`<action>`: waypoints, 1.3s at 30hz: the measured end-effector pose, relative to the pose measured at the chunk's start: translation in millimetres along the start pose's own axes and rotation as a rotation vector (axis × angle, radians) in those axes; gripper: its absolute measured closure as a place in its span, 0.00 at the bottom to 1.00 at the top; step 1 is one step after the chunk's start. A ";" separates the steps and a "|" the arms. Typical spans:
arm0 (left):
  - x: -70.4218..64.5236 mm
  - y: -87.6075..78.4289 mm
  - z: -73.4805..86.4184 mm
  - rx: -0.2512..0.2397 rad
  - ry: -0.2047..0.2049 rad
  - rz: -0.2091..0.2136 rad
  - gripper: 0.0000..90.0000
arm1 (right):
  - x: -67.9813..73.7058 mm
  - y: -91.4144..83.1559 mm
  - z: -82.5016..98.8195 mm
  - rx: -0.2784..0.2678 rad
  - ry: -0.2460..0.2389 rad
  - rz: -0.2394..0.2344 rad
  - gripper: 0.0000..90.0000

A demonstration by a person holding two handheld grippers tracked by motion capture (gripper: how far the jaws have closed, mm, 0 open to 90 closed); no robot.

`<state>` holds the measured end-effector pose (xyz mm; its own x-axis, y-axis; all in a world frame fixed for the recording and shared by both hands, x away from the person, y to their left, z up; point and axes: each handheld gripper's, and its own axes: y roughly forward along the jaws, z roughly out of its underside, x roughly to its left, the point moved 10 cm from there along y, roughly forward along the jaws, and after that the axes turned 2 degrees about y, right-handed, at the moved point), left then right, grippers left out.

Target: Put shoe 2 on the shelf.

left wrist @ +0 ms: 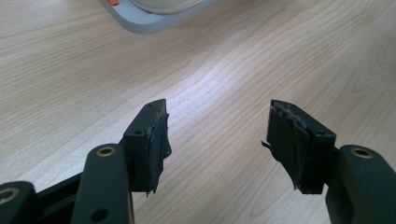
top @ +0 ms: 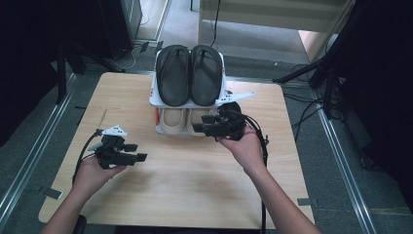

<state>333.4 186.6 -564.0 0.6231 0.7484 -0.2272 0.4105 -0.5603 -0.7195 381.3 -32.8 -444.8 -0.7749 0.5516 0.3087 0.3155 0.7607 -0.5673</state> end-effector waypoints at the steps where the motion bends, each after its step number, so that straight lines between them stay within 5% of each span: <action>1: 0.0 0.0 0.0 0.000 0.000 0.000 0.44 | -0.7 0.1 3.9 0.002 0.006 -0.002 0.55; 15: -0.1 0.5 0.3 0.002 -0.002 -0.003 0.43 | -16.8 -3.9 47.6 0.010 0.018 -0.008 0.55; 39: -1.1 1.8 0.4 0.006 0.007 -0.004 0.43 | -57.2 -26.9 91.2 -0.027 0.082 0.052 0.55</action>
<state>333.2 185.0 -565.3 0.6262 0.7482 -0.2192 0.4095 -0.5548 -0.7242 367.1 -116.0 -516.8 -0.7097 0.6162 0.3415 0.3701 0.7385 -0.5636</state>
